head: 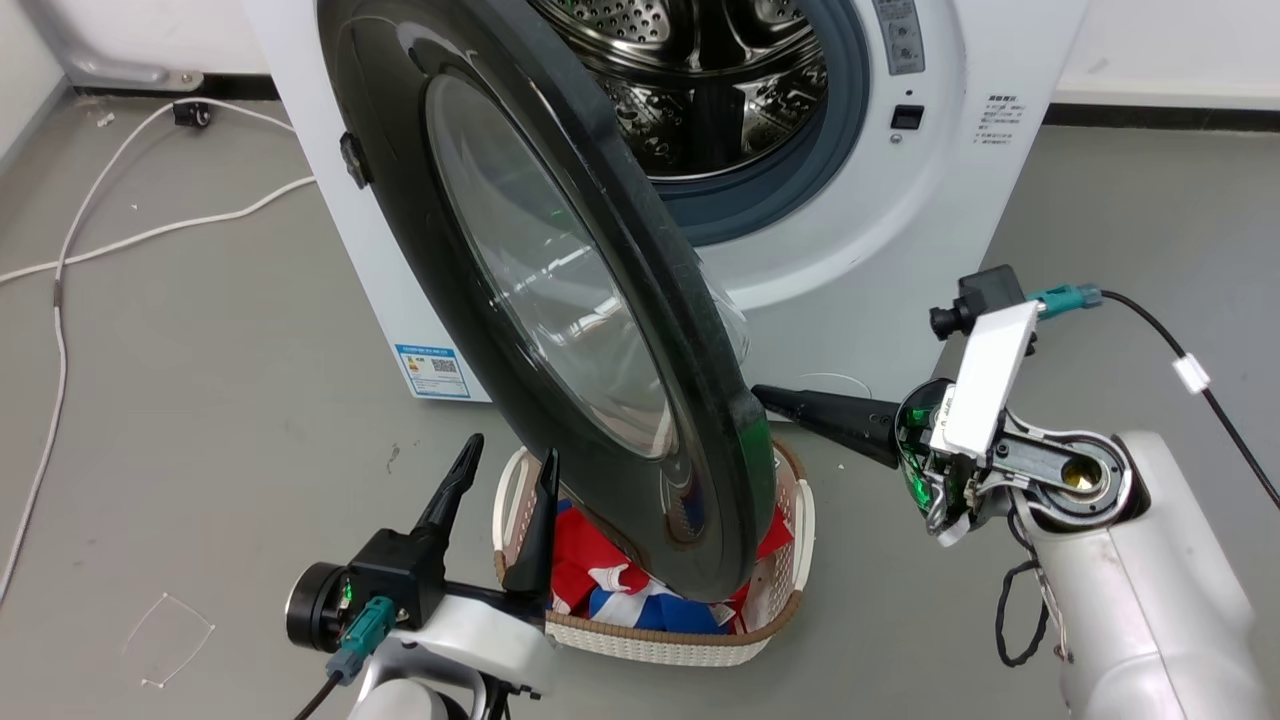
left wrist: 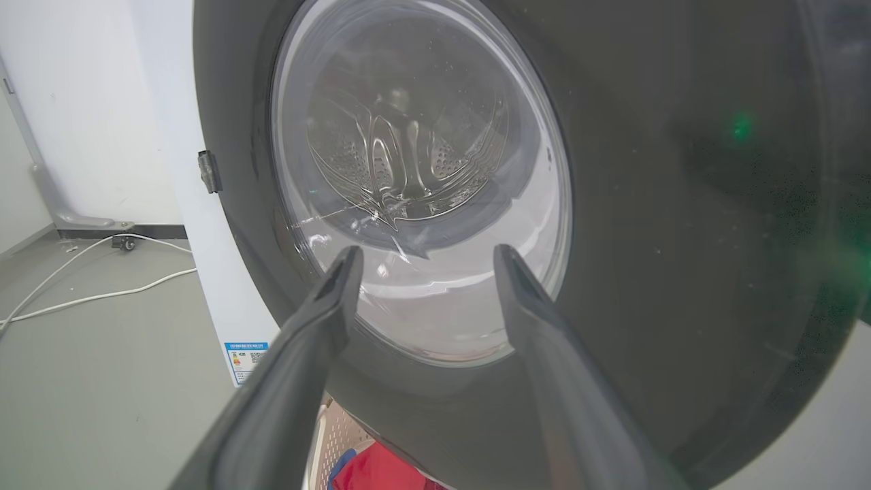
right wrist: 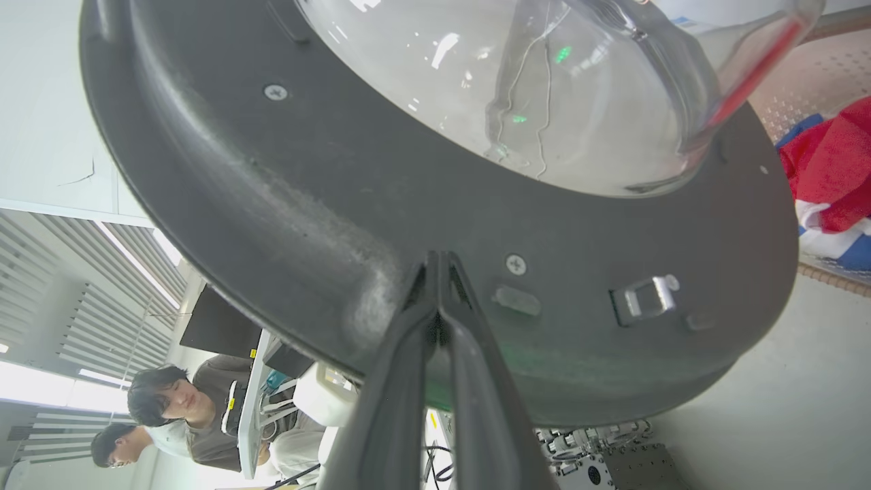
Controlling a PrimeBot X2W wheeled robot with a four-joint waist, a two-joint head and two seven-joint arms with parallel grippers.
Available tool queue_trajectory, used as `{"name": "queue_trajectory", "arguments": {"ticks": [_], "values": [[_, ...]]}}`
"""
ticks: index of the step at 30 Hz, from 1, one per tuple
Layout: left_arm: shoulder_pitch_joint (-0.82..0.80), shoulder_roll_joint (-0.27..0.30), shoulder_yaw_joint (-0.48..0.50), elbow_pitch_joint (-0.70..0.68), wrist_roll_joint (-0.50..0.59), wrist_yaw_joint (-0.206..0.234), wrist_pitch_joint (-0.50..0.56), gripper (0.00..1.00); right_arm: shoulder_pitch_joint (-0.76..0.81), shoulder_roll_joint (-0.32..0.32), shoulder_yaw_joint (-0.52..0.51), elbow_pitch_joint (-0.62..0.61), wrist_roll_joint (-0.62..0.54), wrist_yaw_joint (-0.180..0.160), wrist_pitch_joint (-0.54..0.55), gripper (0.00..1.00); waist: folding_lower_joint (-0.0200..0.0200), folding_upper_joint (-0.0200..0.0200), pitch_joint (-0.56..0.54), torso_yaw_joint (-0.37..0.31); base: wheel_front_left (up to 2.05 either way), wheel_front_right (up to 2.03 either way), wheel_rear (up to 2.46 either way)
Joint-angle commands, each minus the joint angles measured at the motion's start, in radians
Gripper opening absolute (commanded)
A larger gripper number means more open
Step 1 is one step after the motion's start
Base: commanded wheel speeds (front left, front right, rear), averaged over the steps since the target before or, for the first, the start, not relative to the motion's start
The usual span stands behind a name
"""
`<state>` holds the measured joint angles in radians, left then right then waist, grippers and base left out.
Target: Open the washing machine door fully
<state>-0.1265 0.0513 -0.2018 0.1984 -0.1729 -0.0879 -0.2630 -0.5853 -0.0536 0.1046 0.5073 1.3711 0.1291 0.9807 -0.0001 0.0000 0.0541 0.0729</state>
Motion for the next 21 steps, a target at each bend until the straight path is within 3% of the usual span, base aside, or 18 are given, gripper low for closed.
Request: {"name": "queue_trajectory", "arguments": {"ticks": [1, 9, 15, 16, 18, 19, 21], "values": [[0.017, -0.001, 0.003, 0.004, 0.002, -0.004, -0.003, 1.00, 0.035, 0.005, -0.004, -0.037, -0.020, 0.003, -0.060, 0.00, 0.0001, 0.0000, -0.011, -0.005, 0.00, 0.00, 0.00], [0.036, -0.001, 0.023, 0.010, 0.010, -0.005, -0.003, 1.00, 0.186, -0.008, -0.074, -0.210, -0.198, 0.003, -0.471, 0.00, 0.0001, 0.0000, -0.033, -0.027, 0.00, 0.00, 0.00], [0.041, -0.001, 0.040, 0.010, 0.019, -0.004, -0.003, 1.00, 0.309, -0.021, -0.129, -0.294, -0.267, 0.003, -0.668, 0.00, 0.0001, 0.0000, -0.040, -0.040, 0.00, 0.00, 0.00], [0.043, -0.001, 0.044, 0.009, 0.022, -0.004, -0.003, 1.00, 0.336, -0.019, -0.142, -0.307, -0.271, 0.003, -0.699, 0.15, 0.0001, 0.0000, -0.040, -0.044, 0.00, 0.00, 0.00], [0.045, -0.001, 0.052, 0.010, 0.026, -0.005, -0.003, 1.00, 0.387, -0.018, -0.160, -0.337, -0.290, 0.003, -0.753, 0.86, 0.0001, 0.0000, -0.042, -0.049, 0.00, 0.00, 0.00], [0.045, -0.001, 0.056, 0.010, 0.029, -0.006, -0.003, 1.00, 0.413, -0.017, -0.170, -0.349, -0.297, 0.003, -0.774, 1.00, 0.0001, 0.0000, -0.042, -0.051, 0.00, 0.00, 0.00], [0.047, -0.001, 0.065, 0.010, 0.031, -0.006, -0.003, 1.00, 0.462, -0.016, -0.185, -0.370, -0.319, 0.003, -0.812, 1.00, 0.0001, 0.0000, -0.044, -0.059, 0.00, 0.00, 0.00]]}}
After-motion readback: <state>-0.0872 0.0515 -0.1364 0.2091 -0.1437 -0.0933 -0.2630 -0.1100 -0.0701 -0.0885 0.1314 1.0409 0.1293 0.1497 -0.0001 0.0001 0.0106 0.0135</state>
